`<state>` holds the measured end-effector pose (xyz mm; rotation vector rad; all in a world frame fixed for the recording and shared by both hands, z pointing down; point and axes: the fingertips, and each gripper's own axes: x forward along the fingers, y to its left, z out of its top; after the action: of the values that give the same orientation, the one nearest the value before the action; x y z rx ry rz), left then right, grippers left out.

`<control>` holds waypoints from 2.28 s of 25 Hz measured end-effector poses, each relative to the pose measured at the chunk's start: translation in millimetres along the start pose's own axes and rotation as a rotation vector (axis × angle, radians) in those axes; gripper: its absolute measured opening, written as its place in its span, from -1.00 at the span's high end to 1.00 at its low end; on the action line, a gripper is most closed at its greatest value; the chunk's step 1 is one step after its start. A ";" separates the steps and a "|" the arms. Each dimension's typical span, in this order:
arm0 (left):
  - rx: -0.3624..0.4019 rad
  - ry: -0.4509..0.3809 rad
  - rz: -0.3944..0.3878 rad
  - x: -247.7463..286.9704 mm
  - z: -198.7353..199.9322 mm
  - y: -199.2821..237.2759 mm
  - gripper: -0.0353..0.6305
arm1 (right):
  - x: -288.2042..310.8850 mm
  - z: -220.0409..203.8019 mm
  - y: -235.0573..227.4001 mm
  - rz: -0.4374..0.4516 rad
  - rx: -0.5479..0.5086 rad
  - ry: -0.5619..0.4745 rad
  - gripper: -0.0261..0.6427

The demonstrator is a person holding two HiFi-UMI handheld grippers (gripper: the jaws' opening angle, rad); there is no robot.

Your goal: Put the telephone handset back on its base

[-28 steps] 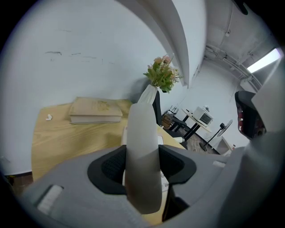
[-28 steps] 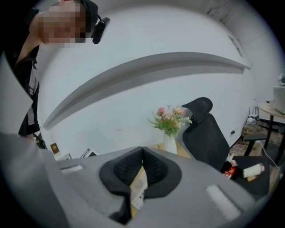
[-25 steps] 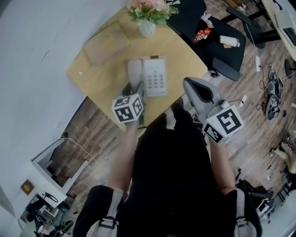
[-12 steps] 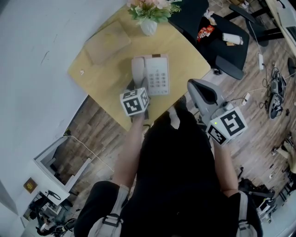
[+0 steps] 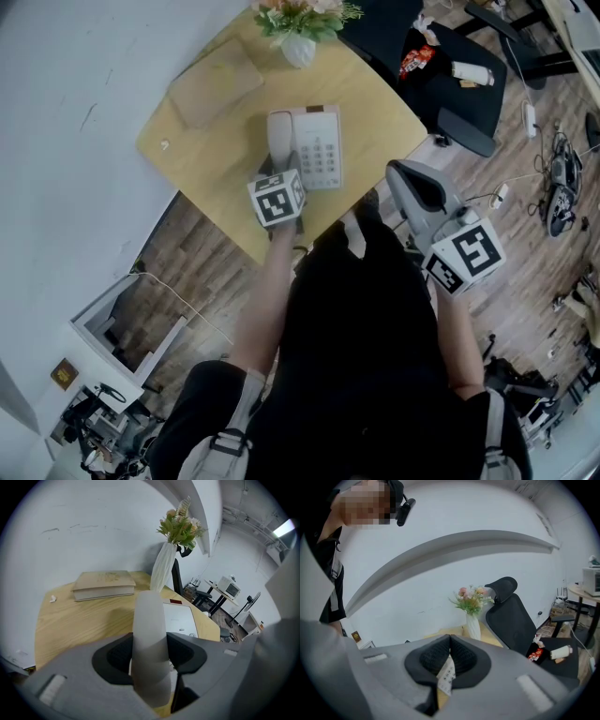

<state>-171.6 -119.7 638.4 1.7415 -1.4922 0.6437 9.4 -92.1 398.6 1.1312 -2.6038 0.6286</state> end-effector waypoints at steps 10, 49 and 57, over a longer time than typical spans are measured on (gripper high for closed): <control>0.015 0.007 0.023 4.7 0.6 1.2 0.23 | -3.1 -0.5 -0.4 -0.002 0.003 0.004 0.91; 0.043 -0.032 0.014 -23.6 14.7 -5.8 0.24 | -4.5 18.0 6.7 0.115 -0.012 -0.060 0.91; 0.012 -0.092 0.070 -54.0 28.2 -14.2 0.29 | -12.2 29.3 -4.9 0.185 -0.039 -0.059 0.91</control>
<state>-170.9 -108.8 576.8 1.7553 -1.6216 0.6169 20.0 -101.1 369.7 0.9173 -2.7810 0.5864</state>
